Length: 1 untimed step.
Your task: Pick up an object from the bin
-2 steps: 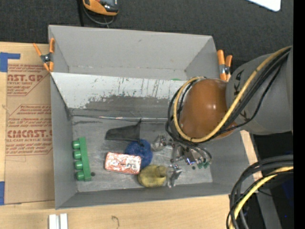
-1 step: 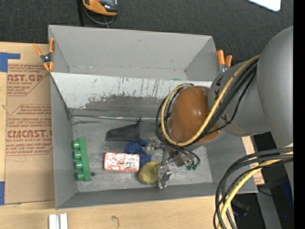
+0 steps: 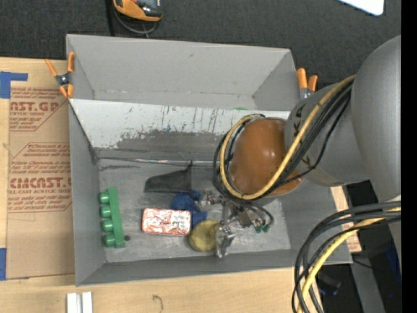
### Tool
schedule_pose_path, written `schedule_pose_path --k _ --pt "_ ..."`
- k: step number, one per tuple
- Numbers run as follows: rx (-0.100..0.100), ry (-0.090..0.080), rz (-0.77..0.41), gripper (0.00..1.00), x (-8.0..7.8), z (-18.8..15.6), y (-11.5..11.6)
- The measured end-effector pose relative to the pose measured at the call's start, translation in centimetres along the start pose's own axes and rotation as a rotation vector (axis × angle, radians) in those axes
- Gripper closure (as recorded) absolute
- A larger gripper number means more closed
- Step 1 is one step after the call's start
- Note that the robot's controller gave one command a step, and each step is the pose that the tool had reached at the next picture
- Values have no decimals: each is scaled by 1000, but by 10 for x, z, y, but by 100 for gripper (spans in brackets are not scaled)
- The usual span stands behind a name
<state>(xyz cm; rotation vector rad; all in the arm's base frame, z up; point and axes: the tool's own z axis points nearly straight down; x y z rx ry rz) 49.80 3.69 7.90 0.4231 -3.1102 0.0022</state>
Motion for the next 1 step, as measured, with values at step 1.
schedule_pose_path --k 1 --pt "-2 0 -57 100 -4 -188 11"
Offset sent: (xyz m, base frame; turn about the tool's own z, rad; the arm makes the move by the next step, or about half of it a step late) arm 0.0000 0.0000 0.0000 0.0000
